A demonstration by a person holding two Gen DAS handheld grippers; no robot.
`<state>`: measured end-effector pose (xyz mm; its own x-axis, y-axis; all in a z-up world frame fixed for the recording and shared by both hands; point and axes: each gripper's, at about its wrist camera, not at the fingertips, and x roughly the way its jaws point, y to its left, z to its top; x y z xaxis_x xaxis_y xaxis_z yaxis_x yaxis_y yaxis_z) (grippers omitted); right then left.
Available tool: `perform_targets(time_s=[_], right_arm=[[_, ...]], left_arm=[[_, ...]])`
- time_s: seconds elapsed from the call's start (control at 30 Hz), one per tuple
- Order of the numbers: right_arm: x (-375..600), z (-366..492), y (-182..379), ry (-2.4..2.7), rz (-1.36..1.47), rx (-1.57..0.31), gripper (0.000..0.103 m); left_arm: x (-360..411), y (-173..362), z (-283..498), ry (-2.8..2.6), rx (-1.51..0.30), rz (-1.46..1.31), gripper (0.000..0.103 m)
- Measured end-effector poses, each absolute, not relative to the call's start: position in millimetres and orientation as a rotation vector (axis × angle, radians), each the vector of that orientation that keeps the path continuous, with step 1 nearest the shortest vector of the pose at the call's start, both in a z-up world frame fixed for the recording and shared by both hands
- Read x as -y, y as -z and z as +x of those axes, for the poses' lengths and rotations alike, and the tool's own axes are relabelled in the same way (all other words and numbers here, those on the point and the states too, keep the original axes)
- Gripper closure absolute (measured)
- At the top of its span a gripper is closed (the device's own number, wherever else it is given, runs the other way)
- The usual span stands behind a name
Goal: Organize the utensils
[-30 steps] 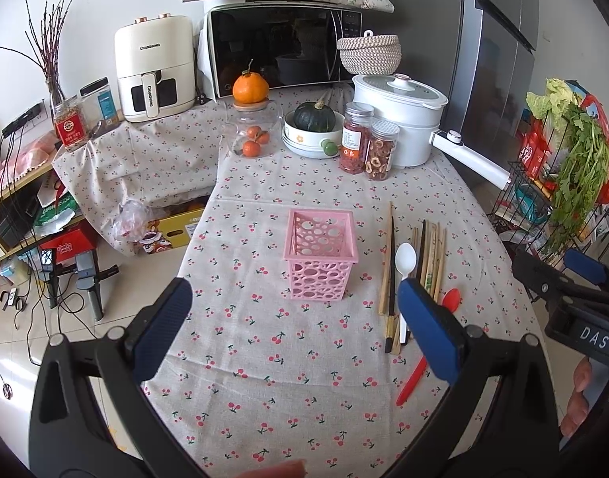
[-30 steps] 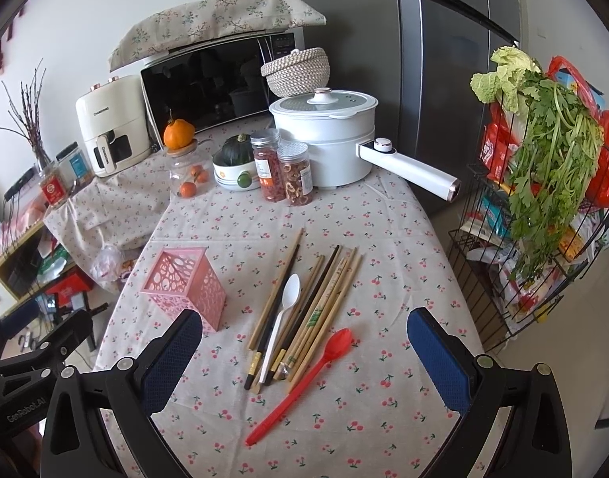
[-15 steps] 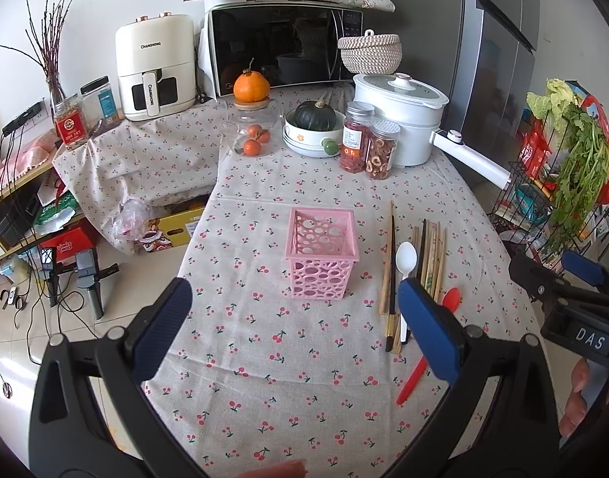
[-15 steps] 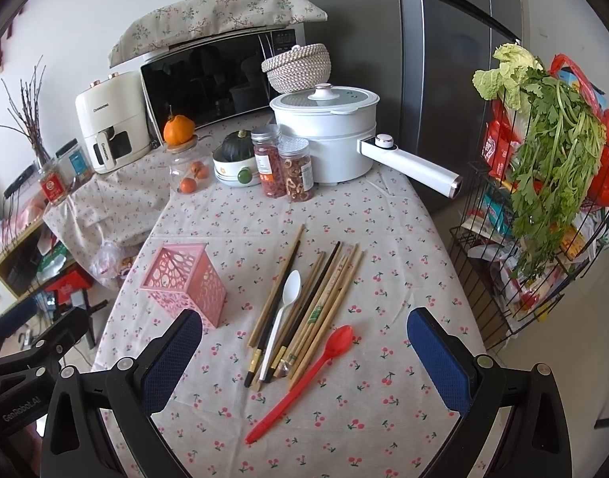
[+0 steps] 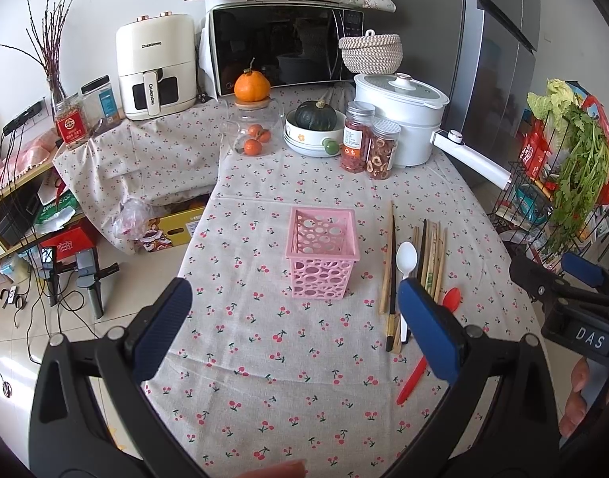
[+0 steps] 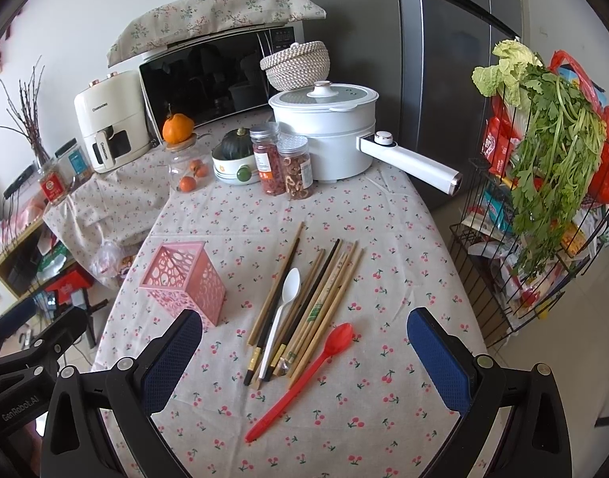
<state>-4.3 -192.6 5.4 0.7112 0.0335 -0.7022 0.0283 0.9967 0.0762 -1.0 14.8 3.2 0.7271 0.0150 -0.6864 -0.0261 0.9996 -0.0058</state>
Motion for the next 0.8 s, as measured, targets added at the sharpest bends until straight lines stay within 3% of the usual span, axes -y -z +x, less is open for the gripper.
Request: perform_targets(time_s=[0.6,0.8], right_arm=[[204,-2,-1,0.001,0.08,-0.801,0.0],[223,11,5,0.022,0.1,-0.861,0.0]], left_arm=[[-14,2,0,-0.012,-0.749,-0.028,0.001],[3,0,-1,-0.041,-0.653,0.089,0.001]])
